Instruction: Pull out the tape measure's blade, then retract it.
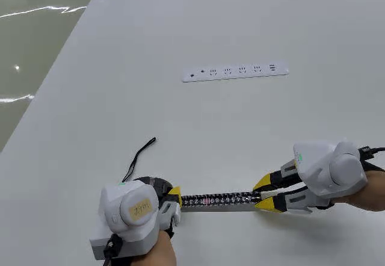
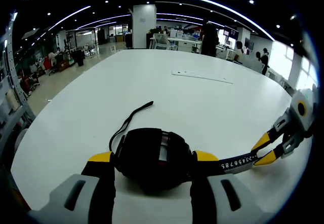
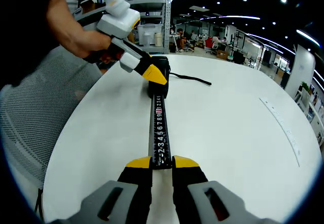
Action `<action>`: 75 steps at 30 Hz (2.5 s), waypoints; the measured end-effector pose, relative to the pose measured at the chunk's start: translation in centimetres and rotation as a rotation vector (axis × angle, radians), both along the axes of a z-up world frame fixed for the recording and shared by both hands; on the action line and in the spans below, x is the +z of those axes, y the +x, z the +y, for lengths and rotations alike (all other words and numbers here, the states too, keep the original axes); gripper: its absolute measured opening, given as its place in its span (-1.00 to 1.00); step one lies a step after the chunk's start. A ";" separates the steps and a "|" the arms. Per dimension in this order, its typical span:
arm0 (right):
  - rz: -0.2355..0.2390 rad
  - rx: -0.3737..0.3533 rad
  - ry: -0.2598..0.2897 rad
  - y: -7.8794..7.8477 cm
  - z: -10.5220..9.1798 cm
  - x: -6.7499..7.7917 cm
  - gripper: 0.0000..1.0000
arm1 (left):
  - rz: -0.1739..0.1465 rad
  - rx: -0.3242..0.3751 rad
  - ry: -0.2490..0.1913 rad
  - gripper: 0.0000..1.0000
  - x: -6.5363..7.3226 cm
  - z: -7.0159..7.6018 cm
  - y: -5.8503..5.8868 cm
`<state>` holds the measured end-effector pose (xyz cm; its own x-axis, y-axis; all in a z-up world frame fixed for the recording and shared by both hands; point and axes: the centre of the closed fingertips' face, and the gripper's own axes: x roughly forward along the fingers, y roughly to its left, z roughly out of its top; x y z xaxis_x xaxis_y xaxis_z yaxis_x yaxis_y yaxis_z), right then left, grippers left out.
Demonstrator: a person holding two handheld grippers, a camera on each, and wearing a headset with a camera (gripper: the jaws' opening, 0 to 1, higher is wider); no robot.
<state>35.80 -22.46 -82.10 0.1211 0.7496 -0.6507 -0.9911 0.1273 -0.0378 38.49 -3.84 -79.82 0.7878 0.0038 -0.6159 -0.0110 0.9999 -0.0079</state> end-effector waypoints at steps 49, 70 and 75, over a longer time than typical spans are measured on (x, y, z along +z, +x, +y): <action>0.006 0.002 0.003 0.0 1.8 -0.7 -0.71 | 0.004 -0.019 0.016 0.12 -0.3 -0.2 -0.3; 0.007 0.004 0.005 0.3 2.5 -0.8 -0.71 | 0.009 -0.030 0.034 0.12 -0.4 -0.4 -0.2; 0.008 0.004 0.008 0.2 2.6 -0.9 -0.71 | 0.010 -0.027 0.036 0.12 -0.5 -0.5 -0.3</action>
